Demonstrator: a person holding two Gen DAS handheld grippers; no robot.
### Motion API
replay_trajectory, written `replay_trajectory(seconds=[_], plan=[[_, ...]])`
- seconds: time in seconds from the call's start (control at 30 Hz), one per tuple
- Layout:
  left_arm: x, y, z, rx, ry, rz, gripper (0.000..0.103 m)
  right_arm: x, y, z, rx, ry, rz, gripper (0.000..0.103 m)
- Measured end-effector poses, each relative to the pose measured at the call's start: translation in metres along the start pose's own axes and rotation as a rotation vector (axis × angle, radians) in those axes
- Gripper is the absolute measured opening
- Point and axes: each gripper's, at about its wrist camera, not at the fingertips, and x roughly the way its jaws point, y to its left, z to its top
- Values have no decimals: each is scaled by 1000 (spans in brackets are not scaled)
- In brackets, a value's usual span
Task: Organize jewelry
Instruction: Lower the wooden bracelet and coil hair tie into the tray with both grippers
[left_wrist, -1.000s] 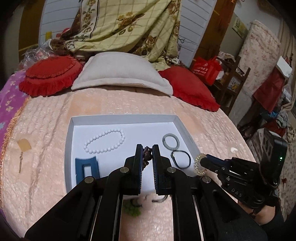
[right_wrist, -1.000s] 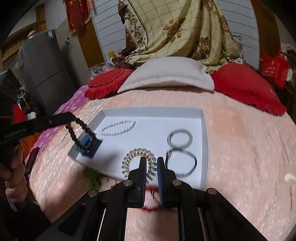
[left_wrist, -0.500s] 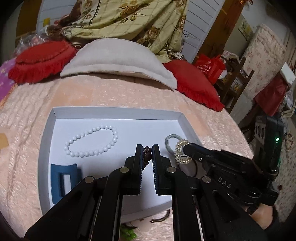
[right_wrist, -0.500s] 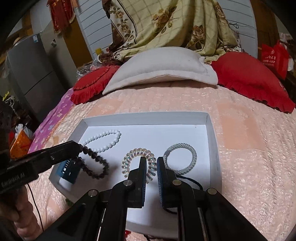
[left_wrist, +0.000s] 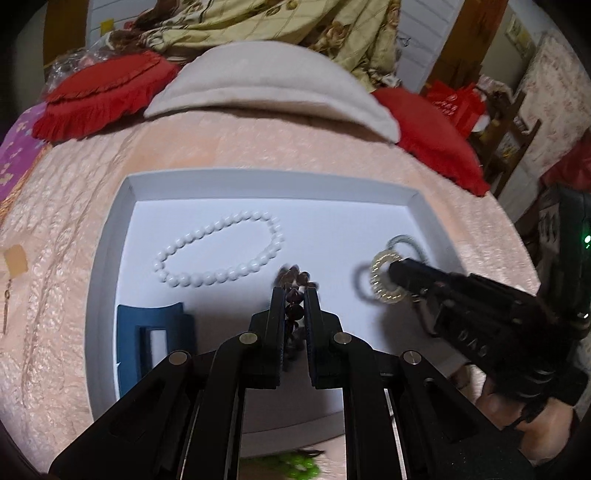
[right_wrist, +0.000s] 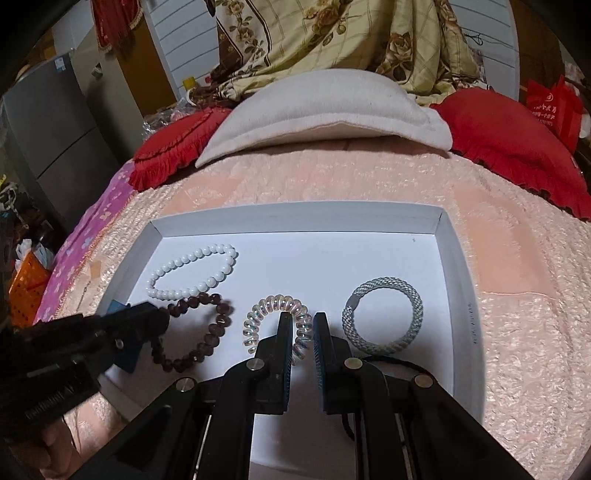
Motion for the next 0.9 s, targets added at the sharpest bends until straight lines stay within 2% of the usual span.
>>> replay_trajectory(seconds=[0.23, 0.57, 0.9], plan=[[7, 5, -3, -10, 19, 49, 8, 19, -10, 2, 72, 36, 10, 10], [15, 7, -4, -2, 36, 105, 8, 22, -10, 1, 76, 47, 6, 10], [19, 11, -5, -11, 45, 116, 10, 23, -13, 0, 79, 48, 3, 10]])
